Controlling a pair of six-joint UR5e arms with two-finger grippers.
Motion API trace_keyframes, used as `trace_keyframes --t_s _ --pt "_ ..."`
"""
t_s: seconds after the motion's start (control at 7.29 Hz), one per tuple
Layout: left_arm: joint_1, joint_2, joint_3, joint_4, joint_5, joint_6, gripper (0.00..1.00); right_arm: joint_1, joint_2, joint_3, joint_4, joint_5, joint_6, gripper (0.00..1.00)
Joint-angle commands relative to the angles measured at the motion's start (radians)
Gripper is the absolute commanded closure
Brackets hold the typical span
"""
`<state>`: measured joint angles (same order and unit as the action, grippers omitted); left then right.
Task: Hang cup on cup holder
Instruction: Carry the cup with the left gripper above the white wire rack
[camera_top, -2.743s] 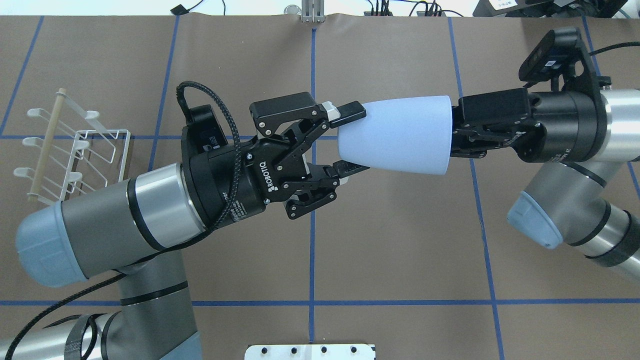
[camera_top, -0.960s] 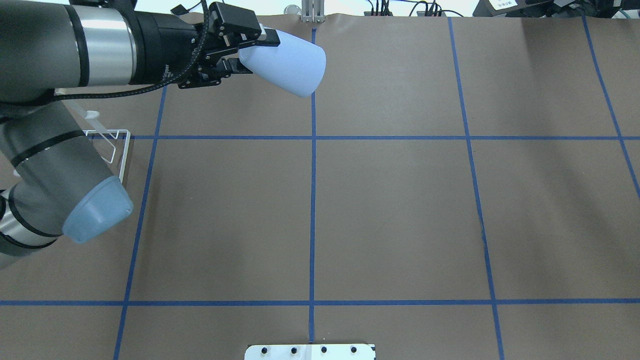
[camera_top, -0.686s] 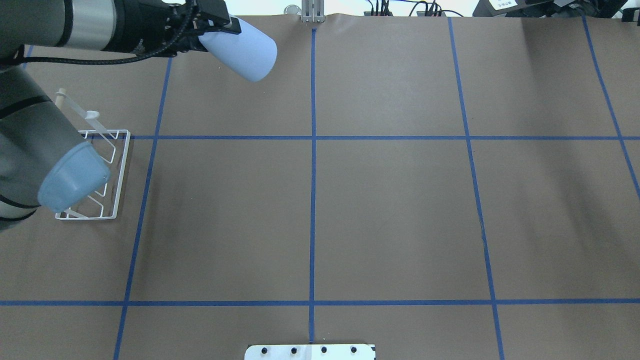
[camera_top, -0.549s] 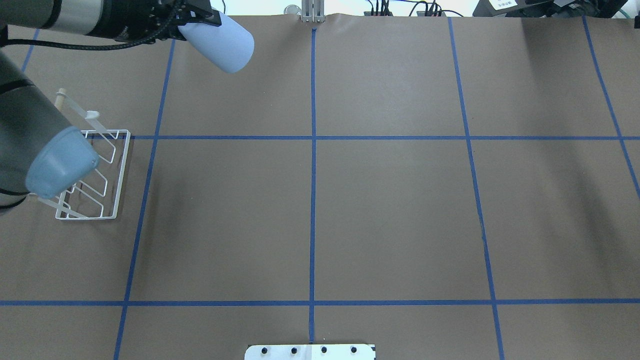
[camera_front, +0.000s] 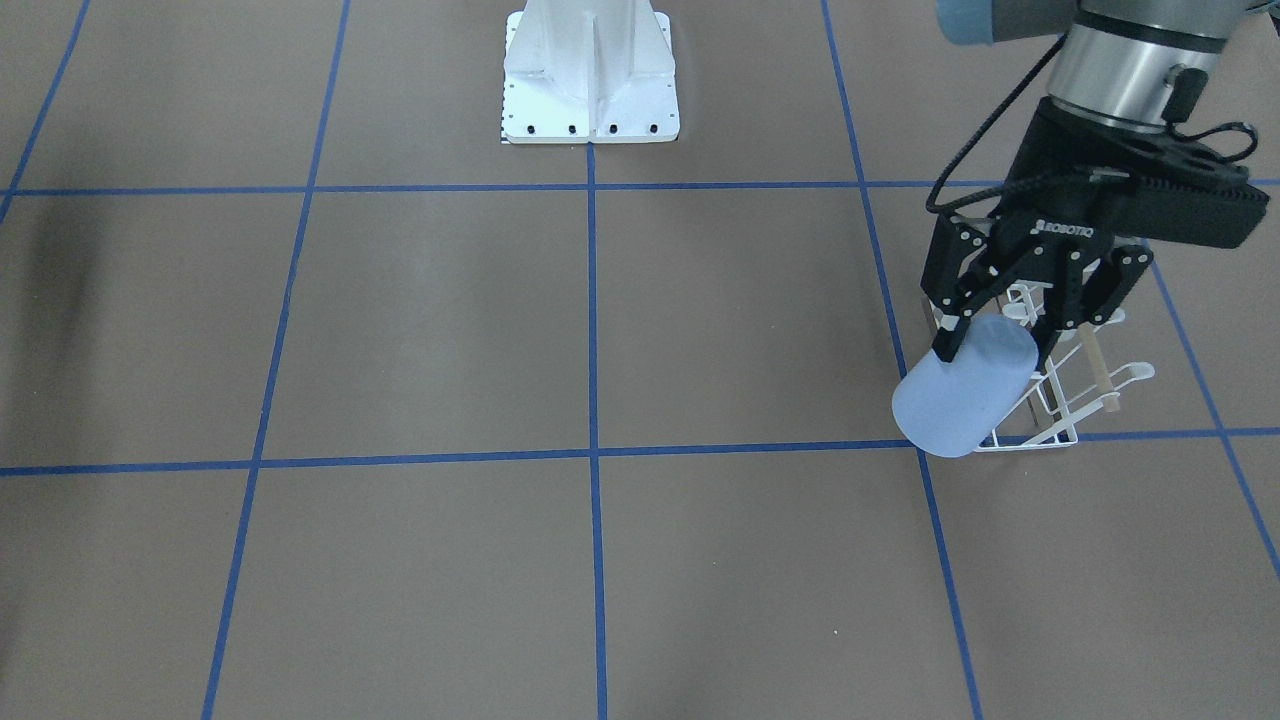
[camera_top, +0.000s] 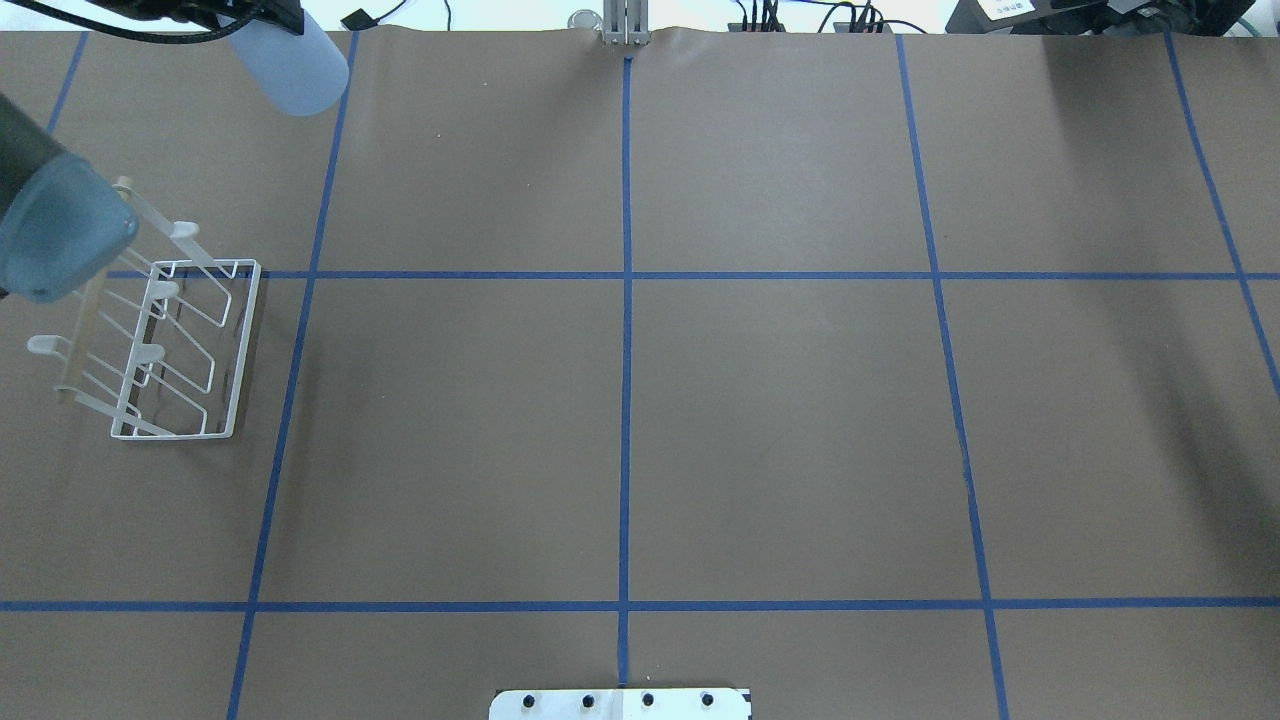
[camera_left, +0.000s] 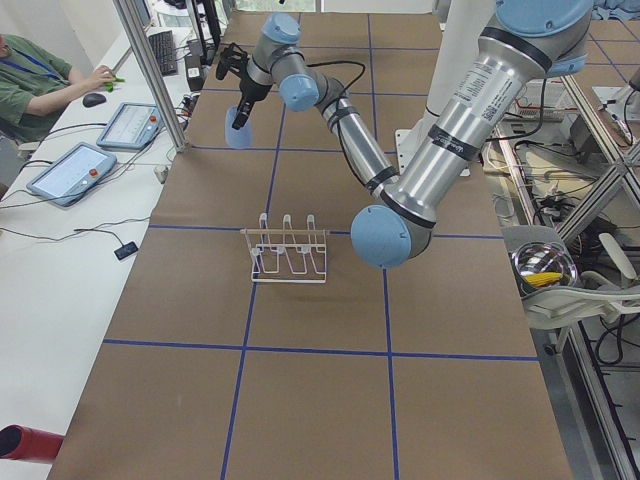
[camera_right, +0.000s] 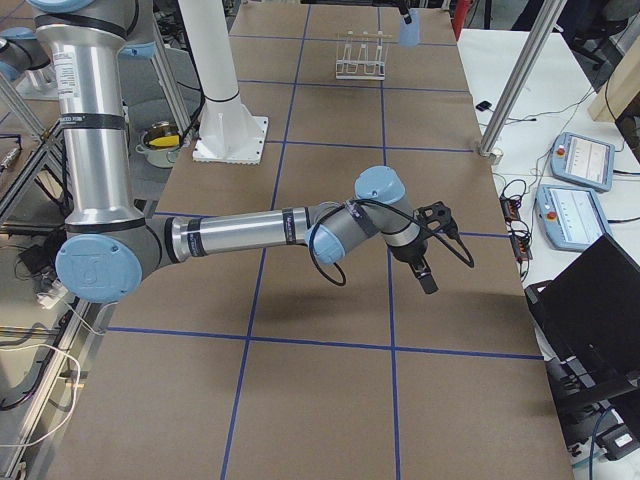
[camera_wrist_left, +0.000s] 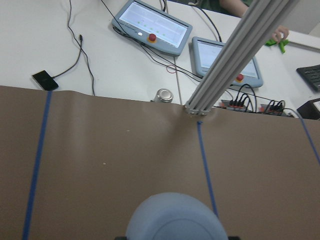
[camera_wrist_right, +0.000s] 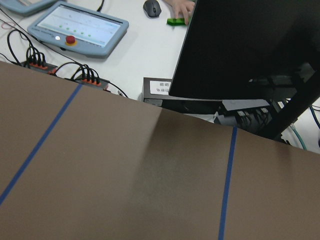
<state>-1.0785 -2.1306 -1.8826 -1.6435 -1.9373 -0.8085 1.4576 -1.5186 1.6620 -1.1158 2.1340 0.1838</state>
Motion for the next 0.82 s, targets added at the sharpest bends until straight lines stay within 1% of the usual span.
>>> trace_keyframes --t_s 0.0,0.14,0.27,0.41,0.69 --pt "-0.063 0.0 0.129 0.014 -0.076 0.164 1.0 0.003 0.008 0.01 -0.197 0.105 -0.047 0.0" --pt "-0.099 0.001 0.17 0.016 -0.141 0.233 1.0 0.003 0.008 0.013 -0.243 0.137 -0.047 0.0" --pt "-0.101 0.038 0.187 0.014 -0.143 0.282 1.0 0.003 0.006 0.012 -0.249 0.139 -0.047 0.0" --pt "-0.103 0.05 0.206 0.017 -0.146 0.305 1.0 0.003 0.008 0.013 -0.265 0.139 -0.047 0.0" --pt "-0.101 0.102 0.186 0.022 -0.17 0.305 1.0 0.003 0.008 0.013 -0.269 0.147 -0.047 0.0"
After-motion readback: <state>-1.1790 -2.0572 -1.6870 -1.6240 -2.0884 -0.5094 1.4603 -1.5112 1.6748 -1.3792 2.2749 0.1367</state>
